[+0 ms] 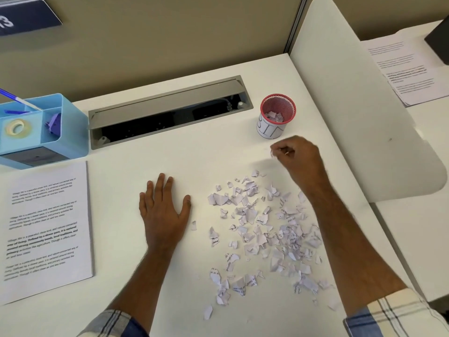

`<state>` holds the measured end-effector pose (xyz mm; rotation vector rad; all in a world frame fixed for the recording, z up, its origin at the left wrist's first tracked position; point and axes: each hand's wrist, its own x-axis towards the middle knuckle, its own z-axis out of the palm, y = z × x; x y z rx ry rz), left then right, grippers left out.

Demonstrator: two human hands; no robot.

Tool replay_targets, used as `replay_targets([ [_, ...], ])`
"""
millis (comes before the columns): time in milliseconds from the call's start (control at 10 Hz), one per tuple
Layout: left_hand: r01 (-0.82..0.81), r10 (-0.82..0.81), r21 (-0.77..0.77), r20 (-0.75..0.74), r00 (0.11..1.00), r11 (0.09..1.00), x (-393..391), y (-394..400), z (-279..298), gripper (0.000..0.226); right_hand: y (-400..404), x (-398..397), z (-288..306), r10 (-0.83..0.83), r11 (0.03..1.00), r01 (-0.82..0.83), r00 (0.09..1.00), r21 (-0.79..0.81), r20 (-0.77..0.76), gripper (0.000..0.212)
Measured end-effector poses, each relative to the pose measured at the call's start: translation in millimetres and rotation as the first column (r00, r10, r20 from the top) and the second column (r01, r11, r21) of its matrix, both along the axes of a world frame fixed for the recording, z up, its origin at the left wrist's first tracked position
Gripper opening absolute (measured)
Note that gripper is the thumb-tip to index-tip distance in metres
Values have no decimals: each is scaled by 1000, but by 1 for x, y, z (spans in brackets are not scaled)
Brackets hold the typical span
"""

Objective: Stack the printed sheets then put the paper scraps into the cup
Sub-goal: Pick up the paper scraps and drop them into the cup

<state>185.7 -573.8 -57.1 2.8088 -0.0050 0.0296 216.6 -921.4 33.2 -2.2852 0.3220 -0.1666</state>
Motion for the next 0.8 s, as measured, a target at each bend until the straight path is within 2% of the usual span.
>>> replay_targets([
  [200, 3, -3, 0, 1, 1000, 1000, 0, 0, 0, 68, -24, 60, 39, -51, 997, 59, 987, -47, 150, 14],
  [500, 4, -4, 3, -8, 1000, 1000, 0, 1, 0, 69, -38, 92, 38, -14, 989, 25, 997, -143, 73, 19],
  [600, 3, -3, 6, -8, 1000, 1000, 1, 1, 0, 69, -33, 74, 27, -86, 993, 98, 982, -64, 165, 20],
  [700, 8, -8, 8, -9, 1000, 1000, 1, 0, 0, 69, -23, 54, 16, -107, 994, 103, 967, 29, 233, 15],
  [800, 6, -6, 7, -6, 1000, 1000, 0, 0, 0, 69, -1, 19, -9, -21, 995, 6, 988, 95, 154, 15],
])
